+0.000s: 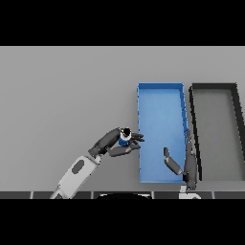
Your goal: Pick up the blue pipe and place it into the blue bin.
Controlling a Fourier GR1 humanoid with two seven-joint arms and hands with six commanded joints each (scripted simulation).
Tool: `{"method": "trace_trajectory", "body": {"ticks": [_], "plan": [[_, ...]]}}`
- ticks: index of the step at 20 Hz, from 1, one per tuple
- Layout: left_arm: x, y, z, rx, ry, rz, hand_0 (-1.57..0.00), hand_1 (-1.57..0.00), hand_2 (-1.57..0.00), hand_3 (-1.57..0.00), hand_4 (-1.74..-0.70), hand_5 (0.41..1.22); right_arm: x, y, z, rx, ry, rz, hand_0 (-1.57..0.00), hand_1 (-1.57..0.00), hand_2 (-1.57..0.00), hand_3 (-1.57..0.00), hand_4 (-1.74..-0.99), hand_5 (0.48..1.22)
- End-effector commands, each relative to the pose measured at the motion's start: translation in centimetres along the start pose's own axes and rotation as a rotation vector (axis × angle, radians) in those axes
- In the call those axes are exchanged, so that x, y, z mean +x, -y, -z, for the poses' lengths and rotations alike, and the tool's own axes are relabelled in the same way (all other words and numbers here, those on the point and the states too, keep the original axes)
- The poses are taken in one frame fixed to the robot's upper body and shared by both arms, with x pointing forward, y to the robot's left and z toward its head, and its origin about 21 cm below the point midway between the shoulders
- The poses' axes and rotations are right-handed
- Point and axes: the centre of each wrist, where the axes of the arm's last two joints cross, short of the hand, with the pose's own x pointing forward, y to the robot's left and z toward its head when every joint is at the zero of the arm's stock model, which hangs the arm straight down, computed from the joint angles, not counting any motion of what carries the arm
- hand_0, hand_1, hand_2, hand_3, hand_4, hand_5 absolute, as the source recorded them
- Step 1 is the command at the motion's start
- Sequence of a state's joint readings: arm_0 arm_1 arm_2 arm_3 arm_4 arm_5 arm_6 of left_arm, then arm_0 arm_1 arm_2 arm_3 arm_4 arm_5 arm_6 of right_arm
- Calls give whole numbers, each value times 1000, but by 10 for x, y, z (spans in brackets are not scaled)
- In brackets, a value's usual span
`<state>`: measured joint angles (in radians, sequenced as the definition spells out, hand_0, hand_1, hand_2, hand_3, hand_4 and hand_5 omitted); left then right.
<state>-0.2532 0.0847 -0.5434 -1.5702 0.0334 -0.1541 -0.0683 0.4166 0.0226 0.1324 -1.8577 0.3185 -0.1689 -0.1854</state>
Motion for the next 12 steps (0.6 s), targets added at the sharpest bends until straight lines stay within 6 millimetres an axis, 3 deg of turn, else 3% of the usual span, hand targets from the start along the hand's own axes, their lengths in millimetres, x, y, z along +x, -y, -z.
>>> {"method": "trace_trajectory", "body": {"ticks": [1,2,5,8,12], "plan": [[0,1,2,-3,0,0,-1570,-1570,-1570,-1570,-1466,1220,3,-6,-21,-74,-32,-7,1,1,1,1,-1188,643],[-1,1,4,-2,-5,2,-1570,-1570,-1570,-1570,-1466,1220,8,-11,-31,-127,-49,-4,1,1,1,1,-1191,642],[2,-1,5,-10,2,5,-1571,-1571,-1571,-1571,-1467,1221,25,-12,-37,-161,28,50,1,-2,-41,1,-1195,648],[1,6,4,-21,2,-4,-1571,-1571,-1571,-1571,-1467,1221,45,1,-36,-9,76,230,1,-25,-106,-1,-1209,609],[3,6,3,-27,5,-1,-1571,-1571,-1571,-1571,-1467,1221,70,8,-12,262,22,260,1,-14,-111,0,-1237,577]]}}
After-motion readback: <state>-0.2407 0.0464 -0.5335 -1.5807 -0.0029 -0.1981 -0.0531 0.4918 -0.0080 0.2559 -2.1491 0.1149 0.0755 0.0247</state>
